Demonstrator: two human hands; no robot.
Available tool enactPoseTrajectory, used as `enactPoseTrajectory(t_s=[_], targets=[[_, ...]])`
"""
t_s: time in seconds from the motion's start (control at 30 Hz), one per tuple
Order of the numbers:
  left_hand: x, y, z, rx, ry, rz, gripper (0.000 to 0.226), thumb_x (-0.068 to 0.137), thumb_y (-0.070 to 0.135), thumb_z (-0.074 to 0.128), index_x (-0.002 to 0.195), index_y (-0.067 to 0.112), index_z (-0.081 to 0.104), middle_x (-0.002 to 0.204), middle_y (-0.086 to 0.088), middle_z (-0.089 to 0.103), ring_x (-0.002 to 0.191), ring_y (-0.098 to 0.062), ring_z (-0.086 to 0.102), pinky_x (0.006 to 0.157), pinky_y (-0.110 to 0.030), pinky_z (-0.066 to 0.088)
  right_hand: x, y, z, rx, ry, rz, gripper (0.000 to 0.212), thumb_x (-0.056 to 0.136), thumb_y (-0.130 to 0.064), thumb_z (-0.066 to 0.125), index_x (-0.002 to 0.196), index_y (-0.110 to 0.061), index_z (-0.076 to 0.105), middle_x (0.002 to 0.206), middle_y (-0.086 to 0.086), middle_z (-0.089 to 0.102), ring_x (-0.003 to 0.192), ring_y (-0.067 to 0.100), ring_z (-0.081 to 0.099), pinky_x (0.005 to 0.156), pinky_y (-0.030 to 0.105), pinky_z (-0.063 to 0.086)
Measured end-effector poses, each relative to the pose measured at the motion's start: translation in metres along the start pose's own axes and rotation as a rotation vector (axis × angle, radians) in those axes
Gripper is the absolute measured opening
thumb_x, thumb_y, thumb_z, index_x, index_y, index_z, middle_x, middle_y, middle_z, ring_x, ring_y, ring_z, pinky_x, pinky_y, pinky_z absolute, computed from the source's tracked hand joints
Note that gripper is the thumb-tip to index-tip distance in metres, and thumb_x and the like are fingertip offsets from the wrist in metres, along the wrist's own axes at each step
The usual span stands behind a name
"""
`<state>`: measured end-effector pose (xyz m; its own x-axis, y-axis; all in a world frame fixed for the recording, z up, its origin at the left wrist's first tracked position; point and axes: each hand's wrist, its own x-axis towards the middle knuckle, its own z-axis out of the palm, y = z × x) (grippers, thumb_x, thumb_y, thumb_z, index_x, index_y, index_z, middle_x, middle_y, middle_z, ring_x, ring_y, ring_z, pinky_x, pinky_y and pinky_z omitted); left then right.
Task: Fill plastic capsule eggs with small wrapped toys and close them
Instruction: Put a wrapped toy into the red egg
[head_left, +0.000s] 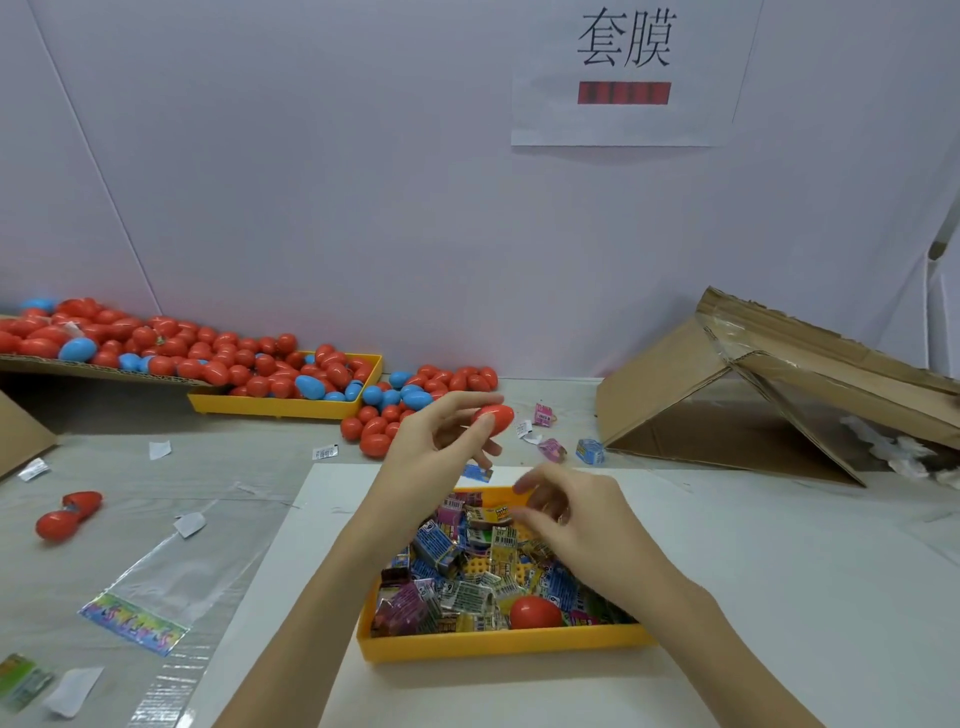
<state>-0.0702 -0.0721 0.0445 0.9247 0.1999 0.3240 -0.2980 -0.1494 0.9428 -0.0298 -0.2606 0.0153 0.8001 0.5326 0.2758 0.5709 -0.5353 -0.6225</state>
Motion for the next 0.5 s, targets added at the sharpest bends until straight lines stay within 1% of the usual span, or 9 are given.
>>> enactPoseTrajectory(t_s=[0.07, 0.13, 0.2, 0.27, 0.33, 0.4, 0.5], targets=[[-0.0003, 0.0006, -0.0011, -0.009, -0.023, 0.007, 0.023, 0.098, 0.019, 0.070, 0.121, 0.022, 0.073, 0.101, 0.002, 0.079, 0.090, -0.016, 0.076, 0.076, -0.021, 0.058, -0.0015, -0.0028, 0.0033, -0.160, -0.102, -0.020, 0.025, 0.091, -0.047, 0.074, 0.107, -0.028, 0.071, 0.097, -0.013, 0.064, 0.081, 0.003, 0.057, 0.068, 0.015, 0.042], [-0.0011, 0.0006, -0.0005, -0.006, -0.048, 0.012, 0.026, 0.098, 0.016, 0.070, 0.123, 0.022, 0.073, 0.102, 0.004, 0.080, 0.093, -0.016, 0.076, 0.077, -0.019, 0.058, -0.0017, -0.0053, 0.0063, -0.234, -0.150, -0.033, 0.022, 0.091, -0.048, 0.074, 0.101, -0.029, 0.067, 0.098, -0.013, 0.059, 0.083, 0.002, 0.051, 0.066, 0.013, 0.036], [-0.0012, -0.0005, 0.0002, 0.013, -0.050, 0.016, 0.027, 0.098, 0.014, 0.070, 0.124, 0.023, 0.073, 0.101, 0.005, 0.080, 0.093, -0.015, 0.077, 0.078, -0.018, 0.058, -0.0015, -0.0054, 0.0068, -0.216, -0.145, -0.050, 0.018, 0.092, -0.043, 0.075, 0.095, -0.030, 0.062, 0.095, -0.014, 0.058, 0.081, 0.001, 0.050, 0.065, 0.013, 0.037], [-0.0012, -0.0018, 0.0007, 0.038, -0.039, 0.022, 0.027, 0.097, 0.014, 0.070, 0.121, 0.027, 0.073, 0.099, 0.006, 0.080, 0.091, -0.013, 0.077, 0.078, -0.018, 0.058, -0.0017, -0.0050, 0.0060, -0.180, -0.132, -0.049, 0.014, 0.094, -0.037, 0.074, 0.093, -0.028, 0.064, 0.094, -0.014, 0.061, 0.081, 0.002, 0.053, 0.067, 0.014, 0.040], [-0.0012, -0.0029, 0.0009, 0.053, -0.026, 0.026, 0.027, 0.097, 0.014, 0.071, 0.118, 0.031, 0.073, 0.098, 0.007, 0.079, 0.090, -0.013, 0.076, 0.078, -0.018, 0.058, -0.0008, -0.0031, 0.0046, -0.161, -0.106, -0.064, 0.009, 0.096, -0.033, 0.072, 0.098, -0.024, 0.072, 0.097, -0.009, 0.066, 0.085, 0.006, 0.057, 0.074, 0.017, 0.044], [-0.0006, -0.0041, -0.0001, 0.052, -0.006, 0.022, 0.027, 0.097, 0.014, 0.071, 0.116, 0.032, 0.073, 0.098, 0.008, 0.079, 0.089, -0.013, 0.076, 0.079, -0.018, 0.058, 0.0005, 0.0000, 0.0032, -0.177, -0.095, -0.100, 0.013, 0.100, -0.029, 0.067, 0.106, -0.023, 0.078, 0.100, -0.006, 0.068, 0.089, 0.008, 0.058, 0.079, 0.022, 0.045], [0.0009, -0.0060, -0.0031, 0.065, 0.009, 0.015, 0.026, 0.097, 0.014, 0.071, 0.118, 0.030, 0.074, 0.098, 0.006, 0.079, 0.089, -0.014, 0.076, 0.079, -0.019, 0.058, 0.0017, 0.0033, 0.0017, -0.212, -0.100, -0.155, 0.024, 0.105, -0.025, 0.059, 0.120, -0.024, 0.077, 0.110, -0.004, 0.068, 0.101, 0.011, 0.059, 0.087, 0.021, 0.044]])
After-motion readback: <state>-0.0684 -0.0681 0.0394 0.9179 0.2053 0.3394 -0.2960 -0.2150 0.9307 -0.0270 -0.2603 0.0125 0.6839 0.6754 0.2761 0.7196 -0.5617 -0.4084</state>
